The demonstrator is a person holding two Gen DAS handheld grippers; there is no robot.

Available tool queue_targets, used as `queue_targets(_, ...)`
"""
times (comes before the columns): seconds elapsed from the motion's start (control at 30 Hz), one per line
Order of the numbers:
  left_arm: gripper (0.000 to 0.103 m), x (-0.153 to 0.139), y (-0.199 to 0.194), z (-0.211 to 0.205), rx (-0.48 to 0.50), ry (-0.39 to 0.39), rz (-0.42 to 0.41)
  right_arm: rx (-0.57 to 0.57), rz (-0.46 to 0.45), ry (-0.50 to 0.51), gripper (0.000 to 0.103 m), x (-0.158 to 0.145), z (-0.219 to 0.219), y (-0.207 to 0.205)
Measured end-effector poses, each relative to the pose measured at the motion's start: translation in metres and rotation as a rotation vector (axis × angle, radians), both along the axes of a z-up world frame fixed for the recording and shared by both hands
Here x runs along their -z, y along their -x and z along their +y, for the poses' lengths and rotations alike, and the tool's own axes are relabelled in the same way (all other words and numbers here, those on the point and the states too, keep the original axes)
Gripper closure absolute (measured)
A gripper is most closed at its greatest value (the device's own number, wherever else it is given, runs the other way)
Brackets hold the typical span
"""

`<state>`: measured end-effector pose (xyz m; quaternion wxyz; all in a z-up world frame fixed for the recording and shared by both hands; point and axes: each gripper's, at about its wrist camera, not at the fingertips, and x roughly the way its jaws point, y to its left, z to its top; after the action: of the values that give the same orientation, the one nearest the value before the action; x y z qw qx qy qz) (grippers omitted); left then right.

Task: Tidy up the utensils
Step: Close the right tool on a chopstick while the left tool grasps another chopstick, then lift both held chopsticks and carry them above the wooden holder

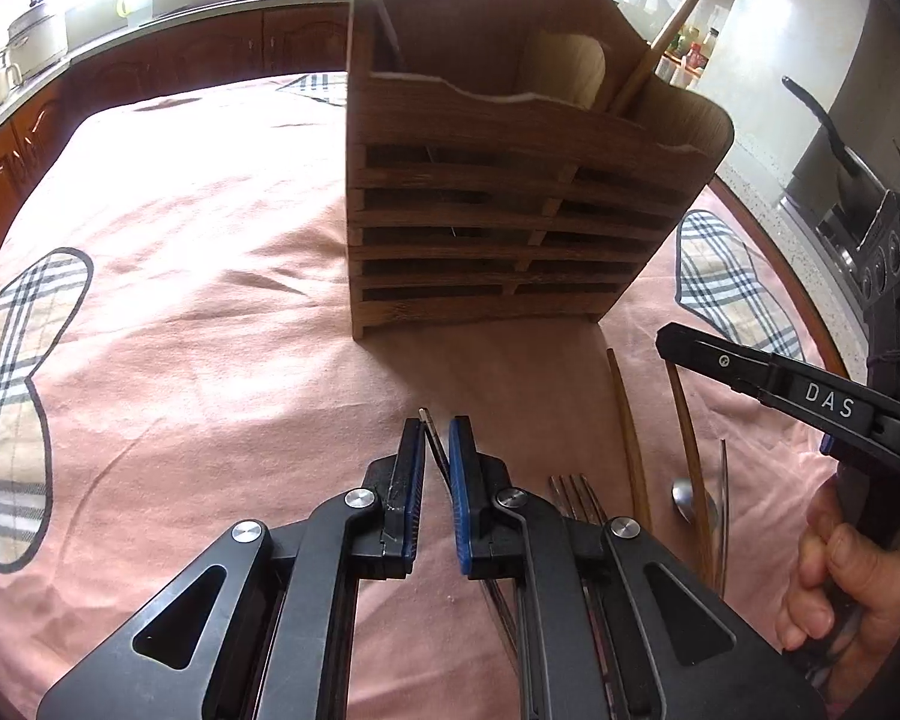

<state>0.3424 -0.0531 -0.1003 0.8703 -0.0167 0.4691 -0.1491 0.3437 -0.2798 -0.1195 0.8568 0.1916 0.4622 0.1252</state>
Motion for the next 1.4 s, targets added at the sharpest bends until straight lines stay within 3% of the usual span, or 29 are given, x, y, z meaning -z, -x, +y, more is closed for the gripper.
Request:
queue_targets(0.27,0.098,-0.037,0.034,0.028,-0.011,0.061,-0.059,-0.002,-0.072,-0.036,0.099,-0.034,-0.015,0.025)
queue_targets(0.5,0.099,-0.05,0.053,0.035,-0.019,0.082,-0.089,-0.009,-0.111,-0.058,0.099,-0.052,0.0,0.042)
queue_targets(1.4,0.099,-0.119,0.126,0.057,-0.065,0.151,-0.28,-0.039,-0.293,-0.018,0.099,-0.119,0.009,0.107)
